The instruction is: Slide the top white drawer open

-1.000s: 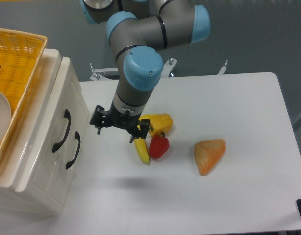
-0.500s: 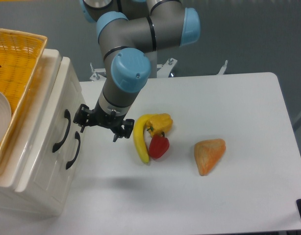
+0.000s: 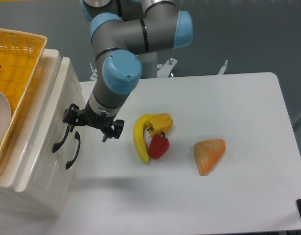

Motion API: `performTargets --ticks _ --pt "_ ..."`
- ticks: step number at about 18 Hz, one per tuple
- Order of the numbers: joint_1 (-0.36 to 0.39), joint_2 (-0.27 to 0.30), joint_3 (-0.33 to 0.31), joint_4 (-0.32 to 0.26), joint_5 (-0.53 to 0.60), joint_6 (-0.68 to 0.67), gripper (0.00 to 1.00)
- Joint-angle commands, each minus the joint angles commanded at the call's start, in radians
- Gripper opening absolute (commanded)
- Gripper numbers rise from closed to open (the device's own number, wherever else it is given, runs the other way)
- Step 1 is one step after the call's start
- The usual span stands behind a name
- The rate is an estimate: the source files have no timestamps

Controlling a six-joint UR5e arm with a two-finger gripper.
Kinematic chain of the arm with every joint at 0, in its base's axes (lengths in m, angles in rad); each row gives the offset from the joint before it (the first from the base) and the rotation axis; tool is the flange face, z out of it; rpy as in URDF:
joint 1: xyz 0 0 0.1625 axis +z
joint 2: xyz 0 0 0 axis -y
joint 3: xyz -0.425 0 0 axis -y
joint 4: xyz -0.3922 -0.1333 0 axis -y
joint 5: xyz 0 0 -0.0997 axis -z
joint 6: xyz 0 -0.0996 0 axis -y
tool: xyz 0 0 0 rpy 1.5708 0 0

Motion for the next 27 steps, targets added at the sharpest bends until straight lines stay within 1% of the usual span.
performTargets --ticks 6,13,24,26,27 --pt "-0.02 -0.002 -0.015 0.005 0.002 -0.003 1.0" --pt "-0.021 0.0 -0.032 0.005 0.002 -0.005 1.0" --pt "-0.031 -0.006 -0.032 0.006 0.005 -0.005 1.0" --pt "-0.037 -0.011 -0.032 0.009 0.008 -0.018 1.0" --pt "-0.04 -0.014 -0.032 0.024 0.008 -0.026 1.0"
